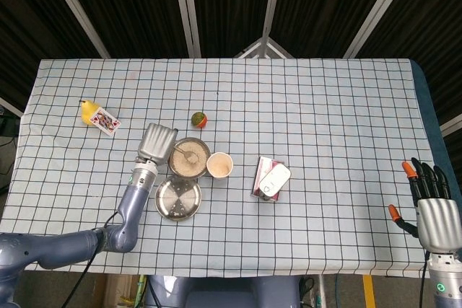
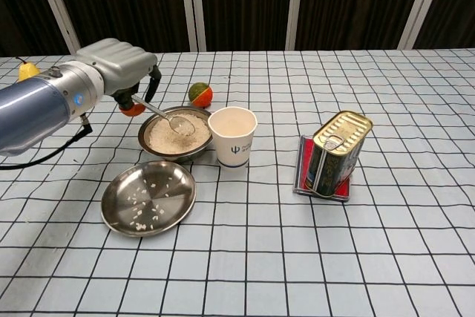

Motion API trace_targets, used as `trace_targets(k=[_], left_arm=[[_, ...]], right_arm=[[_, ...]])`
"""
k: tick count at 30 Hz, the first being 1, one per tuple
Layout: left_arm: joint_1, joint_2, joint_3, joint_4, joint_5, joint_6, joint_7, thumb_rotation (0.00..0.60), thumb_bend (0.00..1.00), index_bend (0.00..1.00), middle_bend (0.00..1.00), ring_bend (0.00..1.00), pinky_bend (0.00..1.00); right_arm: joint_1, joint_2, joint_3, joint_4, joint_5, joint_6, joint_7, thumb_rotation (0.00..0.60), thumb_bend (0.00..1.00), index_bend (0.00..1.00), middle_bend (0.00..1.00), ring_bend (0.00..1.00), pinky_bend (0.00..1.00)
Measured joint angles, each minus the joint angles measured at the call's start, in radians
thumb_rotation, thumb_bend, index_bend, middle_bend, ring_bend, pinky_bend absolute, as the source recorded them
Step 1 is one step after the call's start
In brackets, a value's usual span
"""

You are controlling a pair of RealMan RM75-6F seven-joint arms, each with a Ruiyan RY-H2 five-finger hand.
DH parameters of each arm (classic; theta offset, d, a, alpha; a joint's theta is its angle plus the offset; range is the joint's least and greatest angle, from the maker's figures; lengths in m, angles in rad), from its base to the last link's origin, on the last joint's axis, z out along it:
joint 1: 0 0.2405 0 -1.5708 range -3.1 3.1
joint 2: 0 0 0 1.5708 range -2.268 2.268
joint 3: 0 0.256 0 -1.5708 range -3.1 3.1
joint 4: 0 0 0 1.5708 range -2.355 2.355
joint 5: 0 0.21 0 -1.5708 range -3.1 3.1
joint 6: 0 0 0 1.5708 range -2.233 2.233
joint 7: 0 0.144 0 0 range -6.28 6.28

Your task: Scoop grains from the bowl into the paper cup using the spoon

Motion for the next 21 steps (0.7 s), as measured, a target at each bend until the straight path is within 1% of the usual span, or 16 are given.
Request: trace_targets(k=[9, 15, 21], left_arm=[[0.056, 0.046, 0.008, -0.028, 0.039, 0.019, -0.109, 0.600, 0.44, 0.54, 1.00, 1.00, 1.00], [0.066, 0.066, 0.005, -0.044, 0.060, 0.020, -0.142, 0.600, 0.44, 0.54, 1.00, 1.00, 1.00], [0.065, 0.068, 0.004, -0.055, 0.069, 0.019, -0.142, 0.600, 0.44, 0.54, 1.00, 1.00, 1.00]], right_arm=[[0.001, 0.004, -0.001, -0.006, 0.004, -0.008, -0.007, 0.600, 0.33, 0.00, 0.00, 0.00, 0.00], [0.002, 0.005, -0.001, -0.007, 0.005, -0.011, -0.009, 0.600, 0.33, 0.00, 0.00, 0.00, 0.00], [0.001, 0.005, -0.001, -0.008, 0.005, -0.009, -0.010, 0.600, 0.33, 0.00, 0.00, 0.00, 0.00]])
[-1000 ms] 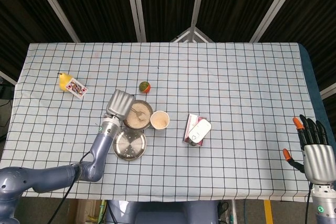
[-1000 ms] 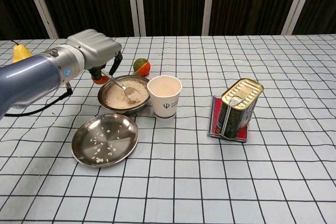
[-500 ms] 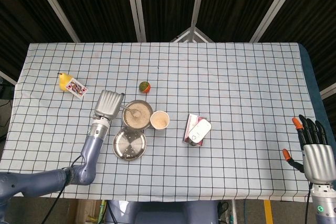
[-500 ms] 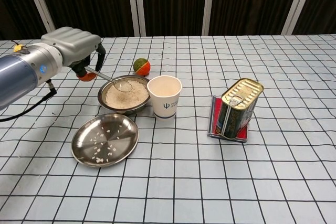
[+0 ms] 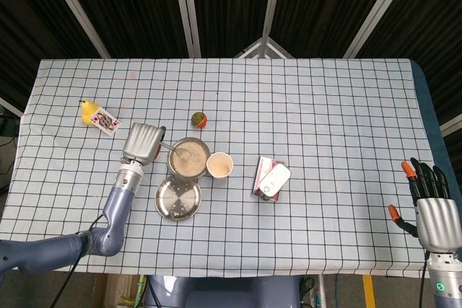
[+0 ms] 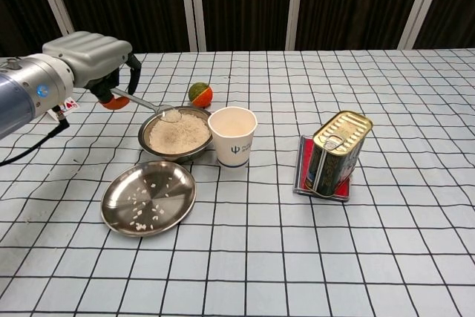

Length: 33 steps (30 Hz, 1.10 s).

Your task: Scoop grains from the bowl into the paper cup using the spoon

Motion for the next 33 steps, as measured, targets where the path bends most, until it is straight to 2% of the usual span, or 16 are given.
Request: trace_targets(k=[22, 33], left_arm=[[-0.089, 0.013, -0.071, -0.092, -0.006, -0.004, 0.088, 0.600, 0.44, 0.53, 1.00, 1.00, 1.00], [-0.152, -0.029, -0.060, -0.089, -0.007, -0.019, 0.176, 0.600, 0.44, 0.54, 1.00, 1.00, 1.00]], right_arm=[[-0.001, -0.001, 0.001, 0.001, -0.001, 0.004, 0.004, 0.600, 0.33, 0.00, 0.00, 0.00, 0.00], [-0.002, -0.004, 0.001, 0.004, -0.005, 0.011, 0.011, 0.600, 0.33, 0.00, 0.00, 0.00, 0.00]])
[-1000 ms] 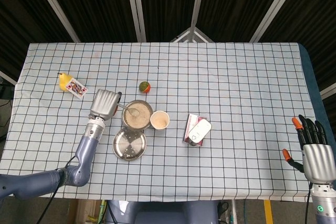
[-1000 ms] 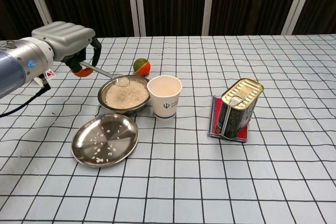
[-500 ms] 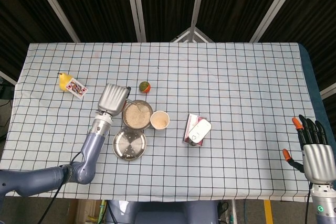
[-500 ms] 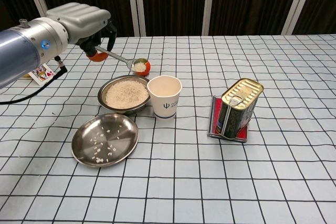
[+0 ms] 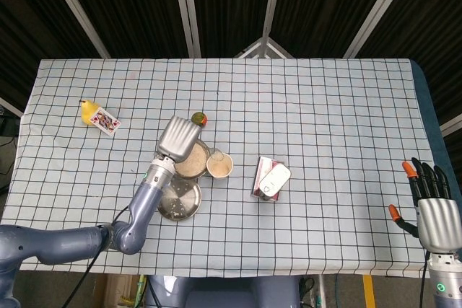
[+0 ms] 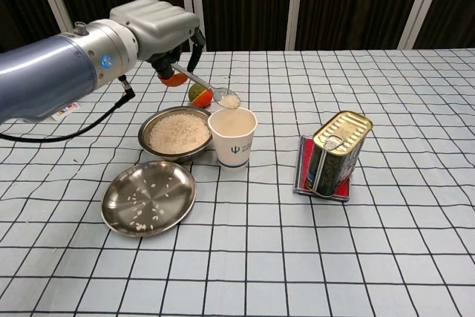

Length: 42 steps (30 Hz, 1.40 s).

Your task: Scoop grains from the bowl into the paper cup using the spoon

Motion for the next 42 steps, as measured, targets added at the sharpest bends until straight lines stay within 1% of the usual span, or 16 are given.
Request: trace_targets(k=[5, 11, 16, 20, 23, 27, 31, 36, 42], left_arm=[[-0.023, -0.016, 0.023, 0.018, 0.018, -0.005, 0.043, 0.600, 0.44, 0.54, 1.00, 1.00, 1.00], [-0.053, -0.027, 0.062, 0.057, 0.061, -0.016, 0.107, 0.600, 0.44, 0.54, 1.00, 1.00, 1.00], [-0.078, -0.028, 0.090, 0.082, 0.119, -0.027, 0.140, 0.600, 0.44, 0.54, 1.00, 1.00, 1.00], [-0.097, -0.018, 0.126, 0.107, 0.204, -0.036, 0.162, 0.600, 0.44, 0.54, 1.00, 1.00, 1.00], [-0.114, -0.006, 0.159, 0.134, 0.292, -0.039, 0.172, 0.600, 0.44, 0.54, 1.00, 1.00, 1.00], [-0.140, 0.009, 0.204, 0.188, 0.441, -0.036, 0.161, 0.600, 0.44, 0.54, 1.00, 1.00, 1.00], [-0.164, 0.023, 0.237, 0.236, 0.553, -0.032, 0.143, 0.600, 0.44, 0.54, 1.00, 1.00, 1.00], [-0.185, 0.046, 0.250, 0.263, 0.621, -0.033, 0.117, 0.600, 0.44, 0.54, 1.00, 1.00, 1.00], [-0.192, 0.064, 0.245, 0.256, 0.655, -0.054, 0.120, 0.600, 0.44, 0.54, 1.00, 1.00, 1.00]], right_arm=[[0.000, -0.001, 0.000, 0.002, -0.002, 0.003, 0.003, 0.600, 0.33, 0.00, 0.00, 0.00, 0.00], [0.000, -0.002, 0.001, 0.004, -0.004, 0.005, 0.007, 0.600, 0.33, 0.00, 0.00, 0.00, 0.00], [-0.001, -0.005, 0.002, 0.007, -0.005, 0.010, 0.010, 0.600, 0.33, 0.00, 0.00, 0.00, 0.00], [-0.001, -0.005, 0.001, 0.009, -0.006, 0.011, 0.013, 0.600, 0.33, 0.00, 0.00, 0.00, 0.00], [-0.001, -0.005, 0.001, 0.009, -0.007, 0.011, 0.014, 0.600, 0.33, 0.00, 0.00, 0.00, 0.00], [-0.001, -0.005, 0.001, 0.010, -0.007, 0.011, 0.013, 0.600, 0.33, 0.00, 0.00, 0.00, 0.00], [-0.001, -0.005, 0.001, 0.010, -0.007, 0.010, 0.013, 0.600, 0.33, 0.00, 0.00, 0.00, 0.00], [-0.001, -0.005, 0.001, 0.010, -0.008, 0.011, 0.013, 0.600, 0.33, 0.00, 0.00, 0.00, 0.00], [-0.001, -0.005, 0.001, 0.009, -0.007, 0.010, 0.013, 0.600, 0.33, 0.00, 0.00, 0.00, 0.00]])
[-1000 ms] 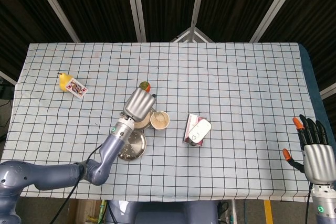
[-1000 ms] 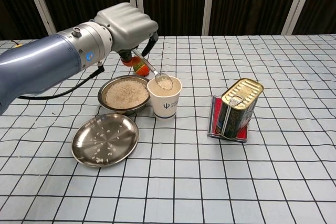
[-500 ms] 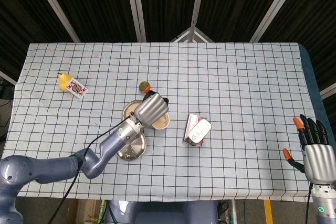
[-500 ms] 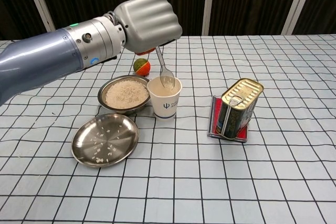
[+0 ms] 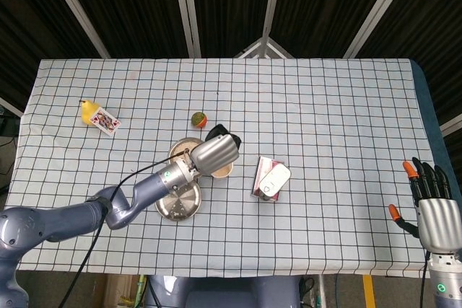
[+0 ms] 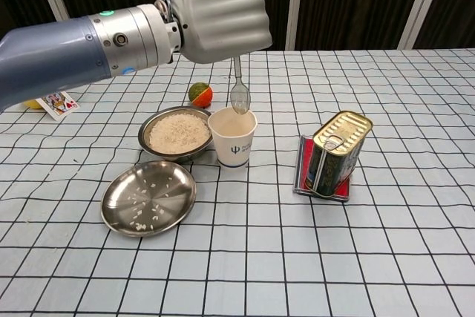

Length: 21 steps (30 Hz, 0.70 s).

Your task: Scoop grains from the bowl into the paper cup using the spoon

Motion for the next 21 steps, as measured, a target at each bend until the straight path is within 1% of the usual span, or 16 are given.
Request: trace_targets(k=[5, 8, 12, 17, 21], left_arm=[[-0.009, 0.016, 0.016, -0.014, 0.046, -0.030, 0.012, 0.600, 0.44, 0.54, 1.00, 1.00, 1.00], [-0.007, 0.020, 0.009, -0.020, 0.050, -0.034, 0.009, 0.600, 0.44, 0.54, 1.00, 1.00, 1.00], [0.008, 0.018, -0.015, -0.025, 0.028, -0.028, 0.005, 0.600, 0.44, 0.54, 1.00, 1.00, 1.00], [0.033, 0.023, -0.025, -0.041, 0.009, -0.016, -0.003, 0.600, 0.44, 0.54, 1.00, 1.00, 1.00], [0.076, 0.018, -0.054, -0.068, -0.060, 0.013, -0.024, 0.600, 0.44, 0.53, 1.00, 1.00, 1.00]], right_arm=[[0.000, 0.000, 0.000, 0.000, 0.000, 0.001, 0.000, 0.600, 0.33, 0.00, 0.00, 0.00, 0.00], [0.000, 0.000, 0.000, 0.000, -0.001, 0.001, 0.000, 0.600, 0.33, 0.00, 0.00, 0.00, 0.00], [-0.001, -0.001, 0.000, 0.001, -0.001, 0.003, 0.001, 0.600, 0.33, 0.00, 0.00, 0.00, 0.00], [-0.001, -0.001, 0.000, 0.001, -0.001, 0.002, 0.001, 0.600, 0.33, 0.00, 0.00, 0.00, 0.00], [0.000, 0.000, 0.000, 0.000, -0.001, 0.000, -0.001, 0.600, 0.33, 0.00, 0.00, 0.00, 0.00]])
